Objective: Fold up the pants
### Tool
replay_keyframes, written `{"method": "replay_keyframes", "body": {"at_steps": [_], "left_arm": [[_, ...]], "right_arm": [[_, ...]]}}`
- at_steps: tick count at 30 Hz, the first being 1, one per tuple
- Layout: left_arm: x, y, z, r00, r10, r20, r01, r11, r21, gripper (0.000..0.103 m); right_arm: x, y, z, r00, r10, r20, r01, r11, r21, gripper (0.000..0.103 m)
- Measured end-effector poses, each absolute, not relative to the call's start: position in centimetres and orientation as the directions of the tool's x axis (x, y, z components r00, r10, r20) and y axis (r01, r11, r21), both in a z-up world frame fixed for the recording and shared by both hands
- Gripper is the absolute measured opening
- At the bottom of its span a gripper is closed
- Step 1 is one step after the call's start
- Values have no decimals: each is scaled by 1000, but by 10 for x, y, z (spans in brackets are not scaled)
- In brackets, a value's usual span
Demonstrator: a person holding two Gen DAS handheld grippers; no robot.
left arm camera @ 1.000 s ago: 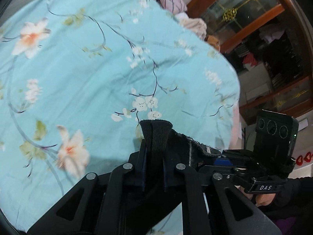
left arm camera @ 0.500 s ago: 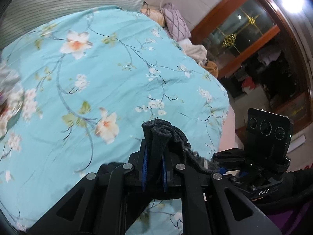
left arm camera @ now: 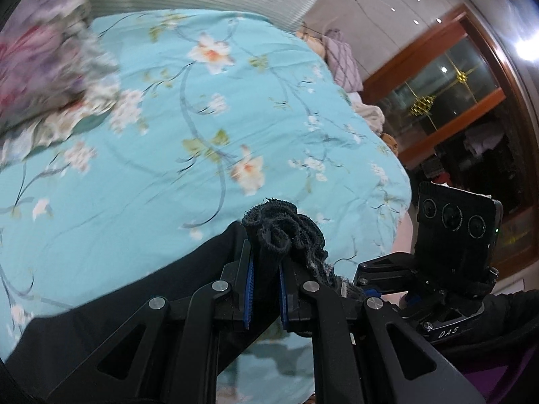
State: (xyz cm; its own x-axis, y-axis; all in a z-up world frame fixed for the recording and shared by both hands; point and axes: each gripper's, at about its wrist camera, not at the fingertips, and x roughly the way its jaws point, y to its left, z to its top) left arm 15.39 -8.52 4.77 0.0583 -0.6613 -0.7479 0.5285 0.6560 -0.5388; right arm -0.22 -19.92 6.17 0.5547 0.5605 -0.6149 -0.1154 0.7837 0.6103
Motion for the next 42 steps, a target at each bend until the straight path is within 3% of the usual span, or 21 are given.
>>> {"method": "replay_keyframes", "body": {"at_steps": [14,27,30,36,39,42], "left_arm": [[149,-29,-24,52,-621,-782,348,745,-569,11],[140,-7,-49,41,-582,-812,258,792,-554,12],[133,4,-50,50,-574,-818,231,803,-549,16],[117,30,-39,108,-580,-807,162,811,-562,28],[107,45,-30,152,-570,-808,121,822,-557,36],[98,56,-22,193,-559,-806,92,828,-552,38]], "right_arm": [[29,-158,-2,385,578,-720,-139,807,574,15],[41,-140,-31,308,552,-775,-162,833,529,17],[42,-136,-33,292,556,-778,-165,831,532,22],[37,-126,-25,277,591,-758,-203,807,554,51],[37,-120,-23,269,600,-754,-210,800,562,54],[37,-114,-20,261,609,-749,-218,793,569,54]]}}
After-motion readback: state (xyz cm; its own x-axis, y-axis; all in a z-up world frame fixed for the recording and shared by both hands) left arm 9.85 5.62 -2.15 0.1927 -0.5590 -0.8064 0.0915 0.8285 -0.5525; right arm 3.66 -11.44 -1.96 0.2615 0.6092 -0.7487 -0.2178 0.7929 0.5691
